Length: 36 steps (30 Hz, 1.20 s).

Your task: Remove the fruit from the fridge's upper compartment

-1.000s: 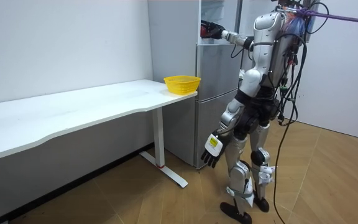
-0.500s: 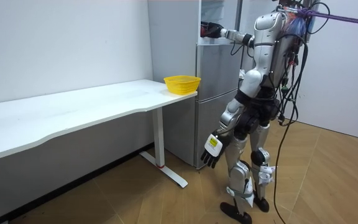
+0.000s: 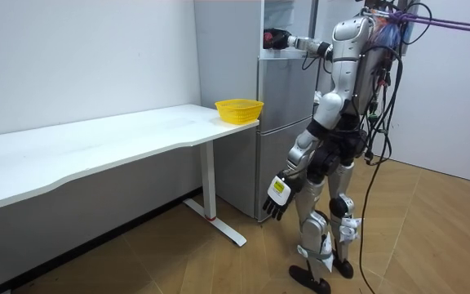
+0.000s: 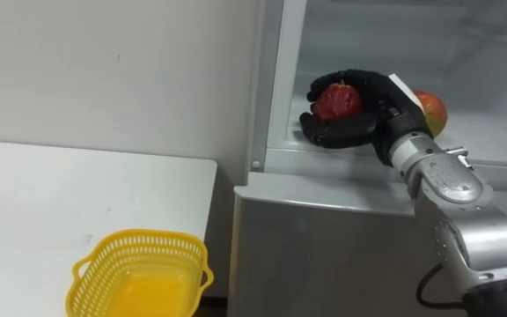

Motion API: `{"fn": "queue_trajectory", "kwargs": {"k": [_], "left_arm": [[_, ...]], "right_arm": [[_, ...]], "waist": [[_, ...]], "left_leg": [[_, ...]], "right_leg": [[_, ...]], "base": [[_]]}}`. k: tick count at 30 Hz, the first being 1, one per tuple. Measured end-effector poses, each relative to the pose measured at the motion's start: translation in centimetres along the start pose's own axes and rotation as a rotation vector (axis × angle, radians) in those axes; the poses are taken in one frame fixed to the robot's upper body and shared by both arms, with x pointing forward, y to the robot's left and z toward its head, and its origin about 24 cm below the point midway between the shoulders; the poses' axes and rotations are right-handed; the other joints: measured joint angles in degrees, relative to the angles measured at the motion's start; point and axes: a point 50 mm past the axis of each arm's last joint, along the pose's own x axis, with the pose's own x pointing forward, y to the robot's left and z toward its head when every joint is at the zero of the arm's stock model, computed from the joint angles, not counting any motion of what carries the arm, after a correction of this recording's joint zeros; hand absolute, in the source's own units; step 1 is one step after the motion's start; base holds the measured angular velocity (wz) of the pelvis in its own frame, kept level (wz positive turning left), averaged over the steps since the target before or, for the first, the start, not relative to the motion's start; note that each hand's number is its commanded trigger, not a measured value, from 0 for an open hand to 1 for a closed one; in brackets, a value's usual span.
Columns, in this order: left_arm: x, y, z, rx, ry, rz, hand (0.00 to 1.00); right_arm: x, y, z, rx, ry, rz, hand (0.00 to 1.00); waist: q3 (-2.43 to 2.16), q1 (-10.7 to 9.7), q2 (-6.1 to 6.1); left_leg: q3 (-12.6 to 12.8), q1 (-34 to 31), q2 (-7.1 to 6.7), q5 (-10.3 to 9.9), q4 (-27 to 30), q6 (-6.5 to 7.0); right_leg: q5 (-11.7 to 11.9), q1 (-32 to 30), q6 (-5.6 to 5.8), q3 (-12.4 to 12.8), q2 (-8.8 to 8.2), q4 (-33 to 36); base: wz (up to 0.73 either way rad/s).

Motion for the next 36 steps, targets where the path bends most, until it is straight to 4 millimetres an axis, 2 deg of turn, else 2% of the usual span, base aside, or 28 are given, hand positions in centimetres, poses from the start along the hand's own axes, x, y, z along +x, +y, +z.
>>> {"fn": "queue_trajectory", "kwargs": {"k": [5, 15, 21, 26, 28, 33, 36], "left_arm": [[0.0, 0.0, 0.0, 0.0, -0.001, -0.001, 0.0], [0.0, -0.2, 0.2, 0.015, -0.004, -0.001, 0.0], [0.1, -0.5, 0.5, 0.041, -0.016, -0.012, 0.0], [0.1, -0.6, 0.7, 0.038, -0.027, -0.009, 0.0], [0.1, -0.6, 0.5, 0.036, -0.03, 0.003, 0.0], [0.0, -0.6, -0.2, 0.033, -0.018, 0.017, 0.0], [0.0, -0.6, -0.2, 0.024, -0.022, 0.02, 0.0]], "right_arm": [[0.0, 0.2, 0.2, -0.03, -0.004, 0.013, 1.0], [0.0, 0.3, 0.4, -0.061, -0.005, 0.005, 1.0], [0.1, 1.2, 0.7, -0.072, -0.025, -0.016, 1.0], [-0.1, 1.7, 2.0, -0.12, -0.085, -0.044, 1.0], [-0.6, 2.2, 3.0, -0.178, -0.142, -0.072, 1.0], [-2.0, 2.9, 3.4, -0.241, -0.203, -0.107, 1.0], [-2.7, 3.4, 4.4, -0.319, -0.266, -0.131, 1.0]], "waist": [[-0.01, 0.6, 0.02], [-0.03, 0.7, 0.23], [0.01, 0.6, 1.18], [-0.09, 0.4, 1.71], [-0.09, 0.3, 1.86], [-0.05, 0.3, 2.02], [-0.05, -0.1, 2.02]], "left_leg": [[-0.1, 0.1, 0.0, 0.0, 0.0, 0.0], [-0.1, 0.2, 0.0, 0.0, 0.1, 0.0], [0.2, 0.6, 0.03, 0.0, 0.3, 0.0], [0.2, 0.5, 0.03, 0.1, -0.1, -0.1], [0.3, 0.6, 0.0, 0.1, -0.3, -0.12], [0.2, 1.5, -0.05, 0.1, -0.6, -0.13], [0.3, 1.5, -0.05, 0.1, -0.8, -0.13]], "right_leg": [[0.0, 0.0, 0.0, 0.0, -0.02, 0.1], [0.0, 0.1, 0.0, 0.1, -0.01, 0.1], [0.0, 0.1, -0.05, 0.4, -0.02, 0.0], [0.0, -0.3, -0.07, 0.4, 0.02, -0.1], [0.0, -0.3, -0.07, 0.4, 0.02, -0.1], [0.0, 0.3, -0.06, 0.5, 0.01, -0.2], [0.0, 0.3, -0.06, 0.5, 0.04, -0.4]], "base": [[0.0], [0.0], [-0.03], [-0.01], [0.0], [0.0], [0.0]]}}
